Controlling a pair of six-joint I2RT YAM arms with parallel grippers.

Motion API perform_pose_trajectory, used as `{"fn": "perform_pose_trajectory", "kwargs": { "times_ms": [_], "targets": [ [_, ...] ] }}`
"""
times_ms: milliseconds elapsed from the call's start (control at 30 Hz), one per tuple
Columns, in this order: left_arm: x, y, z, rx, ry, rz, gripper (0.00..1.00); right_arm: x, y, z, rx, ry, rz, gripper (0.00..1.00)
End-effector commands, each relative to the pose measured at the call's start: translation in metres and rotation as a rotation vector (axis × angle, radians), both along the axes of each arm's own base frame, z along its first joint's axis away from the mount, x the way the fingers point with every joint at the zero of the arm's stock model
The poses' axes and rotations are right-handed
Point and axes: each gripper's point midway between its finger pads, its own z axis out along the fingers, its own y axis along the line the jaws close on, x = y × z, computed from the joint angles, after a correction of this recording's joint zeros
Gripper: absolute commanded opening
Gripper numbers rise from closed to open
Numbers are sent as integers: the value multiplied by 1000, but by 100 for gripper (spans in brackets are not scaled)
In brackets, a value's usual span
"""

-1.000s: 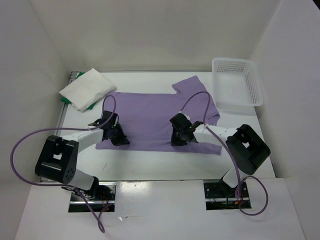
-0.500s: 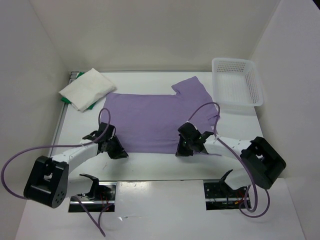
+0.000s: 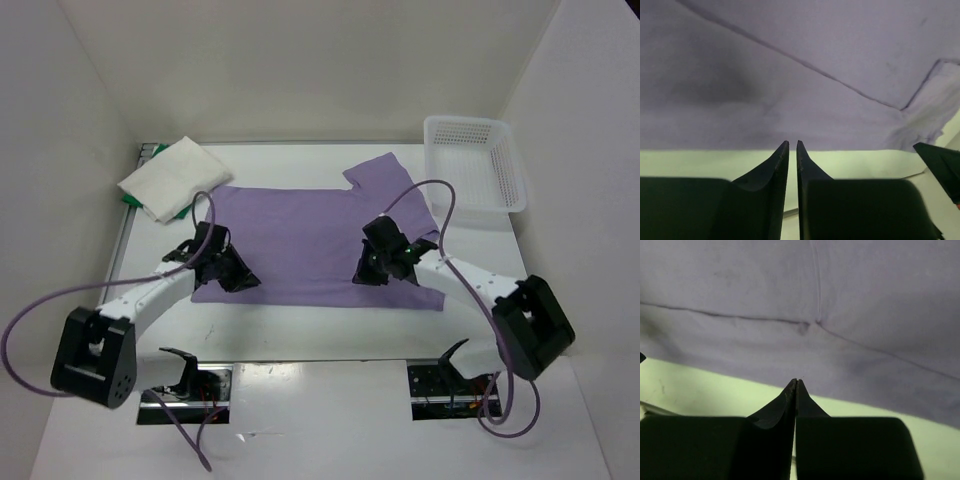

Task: Fold and stack the t-shirts
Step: Fold the flattened tshirt in 1/3 of the way, then grap the side of the flattened tshirt furthest away from the robot with both arms

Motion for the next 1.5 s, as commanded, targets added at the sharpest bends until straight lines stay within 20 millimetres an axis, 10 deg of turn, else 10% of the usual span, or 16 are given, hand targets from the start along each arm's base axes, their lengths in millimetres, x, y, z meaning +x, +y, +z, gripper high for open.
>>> {"fn": "perform_pose_trajectory", "kwargs": {
  "times_ms": [0, 167, 400, 667, 967, 1033, 1233, 1467],
  "targets": [
    [20, -15, -7, 8, -23, -65, 17, 22, 7, -14, -52, -25, 28, 1],
    [35, -21, -28, 13, 6, -81, 16, 35, 16, -37, -74, -2, 36, 0],
    [-23, -7, -76, 46, 192, -89, 16, 1, 2, -75, -81, 112, 23, 0],
    [-82, 3, -82, 77, 275, -115, 16, -53, -5, -87, -60, 211, 43, 0],
    [-94, -3, -56, -1, 245, -52, 16, -88, 4, -58, 27, 253, 75, 0],
    [-83, -6, -43, 3, 204, -85, 16, -82, 3, -49, 5, 233, 85, 3],
    [63, 9, 87, 93, -268, -68, 20, 7, -1, 36, 135, 0, 65, 7],
    [174, 109, 62, 219, -292, 188, 12, 74, -5, 64, 116, -130, 97, 5]
  ]
}}
